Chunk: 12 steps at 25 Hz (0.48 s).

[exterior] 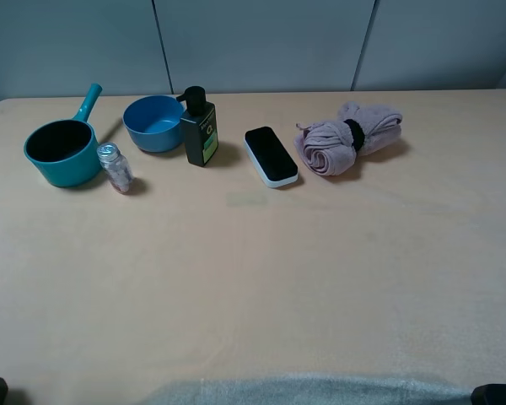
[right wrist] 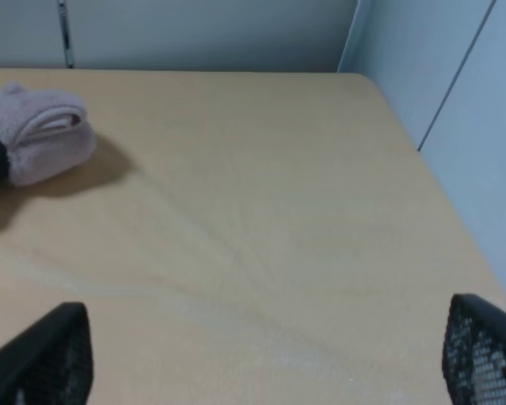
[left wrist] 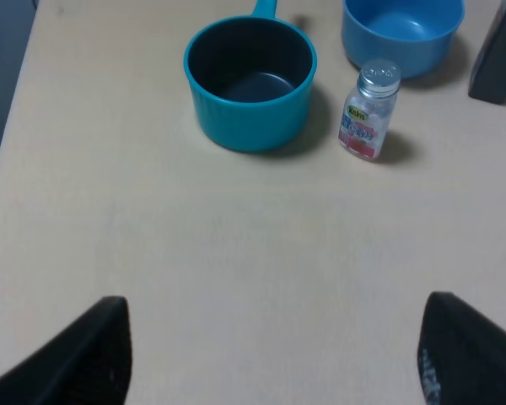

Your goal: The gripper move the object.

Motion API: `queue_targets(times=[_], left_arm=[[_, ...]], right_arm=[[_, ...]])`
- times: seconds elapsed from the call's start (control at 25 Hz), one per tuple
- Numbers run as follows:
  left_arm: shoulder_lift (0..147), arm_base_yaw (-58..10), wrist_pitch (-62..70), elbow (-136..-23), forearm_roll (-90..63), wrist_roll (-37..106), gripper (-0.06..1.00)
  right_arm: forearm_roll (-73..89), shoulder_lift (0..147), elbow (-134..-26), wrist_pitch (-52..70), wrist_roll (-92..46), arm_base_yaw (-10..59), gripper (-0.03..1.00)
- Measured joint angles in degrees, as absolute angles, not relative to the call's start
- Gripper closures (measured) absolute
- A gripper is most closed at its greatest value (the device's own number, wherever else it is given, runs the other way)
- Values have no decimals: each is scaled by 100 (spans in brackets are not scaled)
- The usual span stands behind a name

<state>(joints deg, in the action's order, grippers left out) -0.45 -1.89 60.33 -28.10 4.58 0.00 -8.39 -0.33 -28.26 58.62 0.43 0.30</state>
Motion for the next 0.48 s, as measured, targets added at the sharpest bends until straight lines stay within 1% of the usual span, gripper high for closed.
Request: queue_targets(times=[0.48], left_arm=[[-45,-189,6033,-2810,458,0,18]], right_arm=[[-839,-33,-2826,5862,43,30,34]])
